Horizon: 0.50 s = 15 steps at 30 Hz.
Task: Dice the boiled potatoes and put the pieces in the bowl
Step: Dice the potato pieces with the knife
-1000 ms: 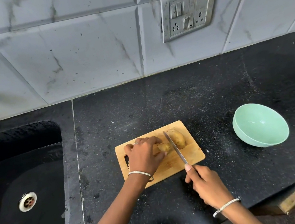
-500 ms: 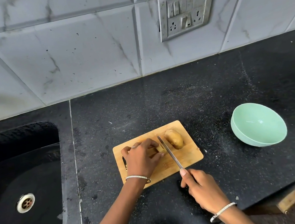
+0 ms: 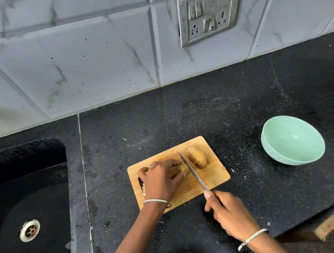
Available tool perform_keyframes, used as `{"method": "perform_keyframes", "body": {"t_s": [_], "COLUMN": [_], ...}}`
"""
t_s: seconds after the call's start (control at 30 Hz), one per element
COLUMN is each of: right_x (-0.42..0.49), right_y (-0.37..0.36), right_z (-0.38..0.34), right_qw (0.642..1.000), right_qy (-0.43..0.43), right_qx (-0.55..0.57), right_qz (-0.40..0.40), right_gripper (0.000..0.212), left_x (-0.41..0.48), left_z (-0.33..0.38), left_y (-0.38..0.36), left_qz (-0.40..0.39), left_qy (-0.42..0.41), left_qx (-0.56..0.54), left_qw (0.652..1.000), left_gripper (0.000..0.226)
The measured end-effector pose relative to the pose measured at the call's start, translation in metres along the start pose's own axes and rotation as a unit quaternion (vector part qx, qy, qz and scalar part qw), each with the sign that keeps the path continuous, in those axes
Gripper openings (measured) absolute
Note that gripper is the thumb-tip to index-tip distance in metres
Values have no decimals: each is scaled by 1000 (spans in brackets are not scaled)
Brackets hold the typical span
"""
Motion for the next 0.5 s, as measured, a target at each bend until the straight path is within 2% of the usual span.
{"method": "perform_keyframes", "body": {"t_s": [0.17,0.5], "right_x": [1,-3], "right_y": [0,0], "right_z": [2,6], "right_qw": [1000,1000], "right_qy": [-8,-11], "right_qx": [15,18], "right_qz": [12,14], "right_gripper": [51,50], "left_x": [1,1], "left_z": [2,8], "left_y": [-1,-2], "left_qz": [-13,4], "left_qy": [-5,-8], "left_qx": [21,16], "left_qw": [1000,1000], "left_gripper": [40,26]}}
Point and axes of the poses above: each hand's wrist, its own x-axis towards the middle knuckle, its own y-axis out of the back of the hand, z = x × y, the point moved 5 cm from there along x, towards the middle knuckle, and after that the axes turned 15 degrees about y, right-handed, at the moved point
